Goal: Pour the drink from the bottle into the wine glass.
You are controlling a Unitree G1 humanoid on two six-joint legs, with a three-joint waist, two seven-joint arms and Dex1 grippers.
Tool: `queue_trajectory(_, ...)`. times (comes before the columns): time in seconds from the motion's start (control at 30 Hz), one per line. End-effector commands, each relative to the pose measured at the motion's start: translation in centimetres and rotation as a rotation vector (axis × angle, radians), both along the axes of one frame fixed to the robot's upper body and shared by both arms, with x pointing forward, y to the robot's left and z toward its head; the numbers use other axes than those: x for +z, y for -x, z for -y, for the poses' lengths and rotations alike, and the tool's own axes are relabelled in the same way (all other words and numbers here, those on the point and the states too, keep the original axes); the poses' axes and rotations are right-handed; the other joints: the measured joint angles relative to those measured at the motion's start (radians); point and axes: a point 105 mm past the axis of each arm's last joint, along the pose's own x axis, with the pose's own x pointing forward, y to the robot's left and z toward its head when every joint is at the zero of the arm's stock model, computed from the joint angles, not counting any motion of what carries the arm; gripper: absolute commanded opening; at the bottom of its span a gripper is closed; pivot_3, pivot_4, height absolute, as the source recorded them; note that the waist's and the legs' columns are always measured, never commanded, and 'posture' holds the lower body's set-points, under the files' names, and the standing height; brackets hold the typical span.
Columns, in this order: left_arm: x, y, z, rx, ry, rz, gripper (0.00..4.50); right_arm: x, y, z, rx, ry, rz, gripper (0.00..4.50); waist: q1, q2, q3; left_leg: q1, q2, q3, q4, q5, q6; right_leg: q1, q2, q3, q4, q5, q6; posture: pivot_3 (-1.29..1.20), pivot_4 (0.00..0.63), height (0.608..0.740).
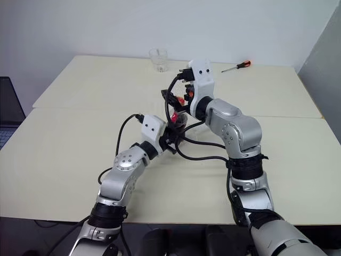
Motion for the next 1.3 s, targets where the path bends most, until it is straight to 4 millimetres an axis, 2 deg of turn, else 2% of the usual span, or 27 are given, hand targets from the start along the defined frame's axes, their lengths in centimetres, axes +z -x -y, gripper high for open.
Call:
queue_trajectory(0.03, 2.2, 0.3, 0.4, -0.015, 0.014, 0.092, 0.95, 1.5, -0.3, 0.2, -0.017, -0.027, 0.061, 4.50, 0.000, 0.000, 0.000, 0.000, 0.000, 0.000, 0.000, 0.000, 0.000, 0.000, 0.000, 0.000, 0.000, 0.000, 0.000, 0.00, 0.150, 0.740)
queue_trajectory(0.27, 2.5, 0.3, 0.3, -0.015, 0.011, 0.104, 0.95, 1.1, -0.8, 0.0, -0.002, -0.021, 0.053, 4.50, 0.000, 0.000, 0.000, 0.000, 0.000, 0.000, 0.000, 0.000, 0.000, 0.000, 0.000, 0.000, 0.000, 0.000, 0.000, 0.00, 0.150, 0.740)
queue_trajectory(0.43, 2.6, 0.3, 0.3, -0.014, 0.011, 0.106, 0.95, 0.4, -1.9, 0.6, -0.027, -0.027, 0.043, 4.50, 0.000, 0.000, 0.000, 0.000, 0.000, 0.000, 0.000, 0.000, 0.000, 0.000, 0.000, 0.000, 0.000, 0.000, 0.000, 0.00, 0.150, 0.740)
queue_trajectory(0.57, 2.6, 0.2, 0.3, -0.010, 0.011, 0.106, 0.95, 0.6, -1.9, 0.8, -0.017, -0.038, 0.047, 4.50, 0.000, 0.000, 0.000, 0.000, 0.000, 0.000, 0.000, 0.000, 0.000, 0.000, 0.000, 0.000, 0.000, 0.000, 0.000, 0.00, 0.150, 0.740)
queue_trajectory(0.9, 2.6, 0.2, 0.4, -0.012, 0.016, 0.107, 0.92, 2.2, -0.8, 1.9, 0.038, -0.035, 0.122, 4.50, 0.000, 0.000, 0.000, 0.000, 0.000, -0.001, 0.000, 0.000, 0.000, 0.000, 0.000, -0.001, 0.000, 0.000, 0.000, 0.00, 0.150, 0.740)
queue_trajectory(1.3, 2.6, 0.2, 0.5, -0.019, 0.012, 0.103, 0.90, 1.5, 1.1, 2.3, 0.092, -0.004, 0.115, 4.50, -0.001, 0.000, 0.000, 0.000, 0.000, -0.001, 0.000, 0.000, 0.000, 0.000, 0.000, -0.001, 0.000, 0.000, 0.000, 0.00, 0.150, 0.740)
